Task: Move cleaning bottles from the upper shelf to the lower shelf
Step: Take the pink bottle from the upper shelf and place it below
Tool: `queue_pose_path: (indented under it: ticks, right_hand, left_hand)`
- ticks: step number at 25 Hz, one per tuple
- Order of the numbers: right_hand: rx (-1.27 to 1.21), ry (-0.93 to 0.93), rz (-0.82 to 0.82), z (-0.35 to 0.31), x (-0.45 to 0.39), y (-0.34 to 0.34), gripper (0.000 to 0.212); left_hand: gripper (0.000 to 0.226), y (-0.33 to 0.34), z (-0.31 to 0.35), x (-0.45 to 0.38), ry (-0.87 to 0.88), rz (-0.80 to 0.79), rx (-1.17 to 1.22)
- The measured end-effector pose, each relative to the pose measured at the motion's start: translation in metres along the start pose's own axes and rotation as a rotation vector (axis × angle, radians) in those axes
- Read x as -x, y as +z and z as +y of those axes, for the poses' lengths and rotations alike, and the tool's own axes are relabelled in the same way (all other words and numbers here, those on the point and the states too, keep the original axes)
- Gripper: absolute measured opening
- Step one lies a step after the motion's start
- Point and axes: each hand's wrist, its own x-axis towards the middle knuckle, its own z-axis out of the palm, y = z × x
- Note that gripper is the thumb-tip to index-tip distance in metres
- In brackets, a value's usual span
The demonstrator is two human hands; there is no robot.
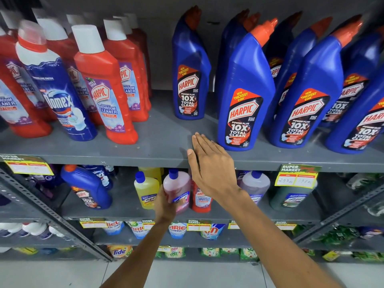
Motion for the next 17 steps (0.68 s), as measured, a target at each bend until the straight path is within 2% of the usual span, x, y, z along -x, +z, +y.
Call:
queue_pose_path:
  ticks: [13,17]
  right_hand:
    - [-0.004,-0.003,0.034,-0.0011,0.0006,-0.0006,0.054]
    - [-0.002,-0.001,0.057,-0.0022,0.0005,-0.0006,0.054]
  left_hand:
    - [0.076,-0.0039,-0.0049,0.0009,0.051,-0.032,-0.009]
    - [0.066,-0.0032,-0.0077,0.006,0.011,-0.007,-0.047]
